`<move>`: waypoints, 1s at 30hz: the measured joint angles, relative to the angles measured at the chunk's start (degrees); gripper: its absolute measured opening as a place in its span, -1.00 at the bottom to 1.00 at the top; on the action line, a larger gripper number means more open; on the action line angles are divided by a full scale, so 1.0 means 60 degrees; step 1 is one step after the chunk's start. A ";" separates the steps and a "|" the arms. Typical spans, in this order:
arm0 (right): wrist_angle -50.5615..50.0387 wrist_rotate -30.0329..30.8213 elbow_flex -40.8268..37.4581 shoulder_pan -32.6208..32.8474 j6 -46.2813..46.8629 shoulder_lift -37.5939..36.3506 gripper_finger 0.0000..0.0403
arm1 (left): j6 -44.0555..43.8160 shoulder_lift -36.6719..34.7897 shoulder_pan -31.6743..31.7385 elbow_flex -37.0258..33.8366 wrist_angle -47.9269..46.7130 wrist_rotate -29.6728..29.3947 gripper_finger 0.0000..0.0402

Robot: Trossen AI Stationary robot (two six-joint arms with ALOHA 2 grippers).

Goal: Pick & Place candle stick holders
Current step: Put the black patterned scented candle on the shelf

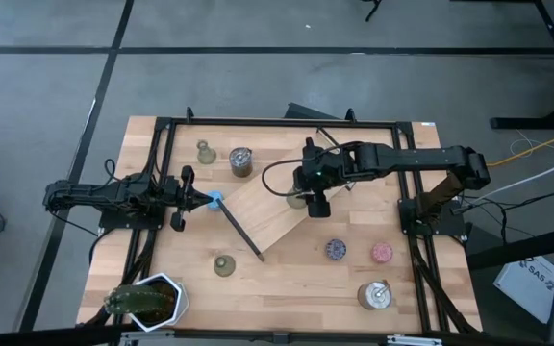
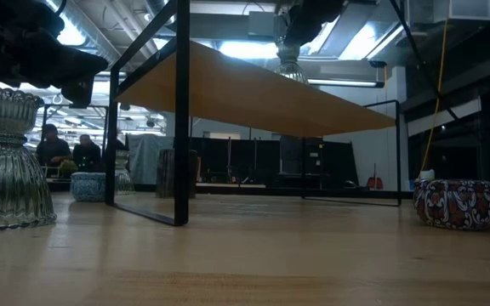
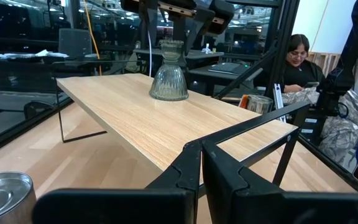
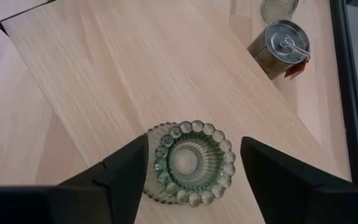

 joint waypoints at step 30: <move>-0.0130 0.0157 0.0007 0.0000 -0.0004 -0.1894 0.58 | -0.0001 0.0000 0.0001 0.0000 0.0008 -0.0004 -0.94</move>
